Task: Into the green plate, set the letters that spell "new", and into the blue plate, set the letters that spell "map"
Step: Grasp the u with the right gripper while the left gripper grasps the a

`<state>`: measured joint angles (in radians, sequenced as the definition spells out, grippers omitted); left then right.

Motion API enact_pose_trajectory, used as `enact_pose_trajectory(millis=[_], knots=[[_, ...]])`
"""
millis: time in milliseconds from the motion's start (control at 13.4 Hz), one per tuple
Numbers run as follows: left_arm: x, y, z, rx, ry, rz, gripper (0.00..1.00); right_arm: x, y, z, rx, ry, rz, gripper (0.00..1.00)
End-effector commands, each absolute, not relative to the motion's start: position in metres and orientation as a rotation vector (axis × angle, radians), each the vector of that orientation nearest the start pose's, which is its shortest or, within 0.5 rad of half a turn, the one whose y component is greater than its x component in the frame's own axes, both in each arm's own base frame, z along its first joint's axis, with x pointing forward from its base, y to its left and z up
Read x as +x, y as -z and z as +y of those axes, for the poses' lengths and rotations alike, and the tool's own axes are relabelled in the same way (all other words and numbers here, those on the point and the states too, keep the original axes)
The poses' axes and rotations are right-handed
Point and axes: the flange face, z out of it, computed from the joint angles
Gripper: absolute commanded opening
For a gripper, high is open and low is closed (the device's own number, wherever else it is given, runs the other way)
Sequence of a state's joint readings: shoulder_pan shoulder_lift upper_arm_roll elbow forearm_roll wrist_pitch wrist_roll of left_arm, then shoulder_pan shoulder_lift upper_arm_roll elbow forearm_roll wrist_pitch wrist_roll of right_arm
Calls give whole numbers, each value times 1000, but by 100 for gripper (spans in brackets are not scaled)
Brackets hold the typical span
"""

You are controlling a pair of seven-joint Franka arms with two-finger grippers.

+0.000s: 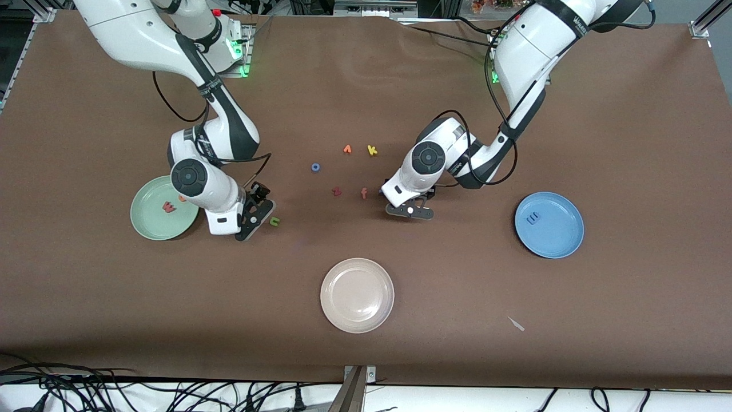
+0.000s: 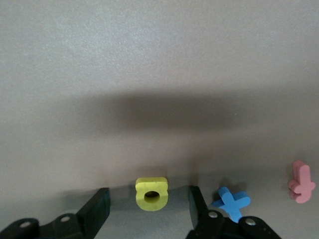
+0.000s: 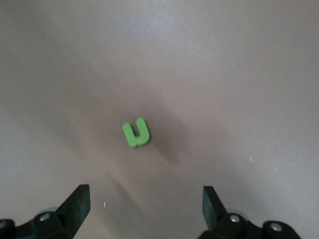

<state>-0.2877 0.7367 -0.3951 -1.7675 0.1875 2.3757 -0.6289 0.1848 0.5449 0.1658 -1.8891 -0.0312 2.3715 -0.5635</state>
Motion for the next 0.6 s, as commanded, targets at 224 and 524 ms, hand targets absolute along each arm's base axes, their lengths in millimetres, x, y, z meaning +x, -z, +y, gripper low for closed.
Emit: enact_pose_trajectory(millis=[224,524], knots=[[521,-164,-397,-3198,-172,175,11,595,-184,235,-2680,9,-1496,99],[530,-179,-380,-3158,-208,152,8,606,-182,250,-2607,38,-1640,88]])
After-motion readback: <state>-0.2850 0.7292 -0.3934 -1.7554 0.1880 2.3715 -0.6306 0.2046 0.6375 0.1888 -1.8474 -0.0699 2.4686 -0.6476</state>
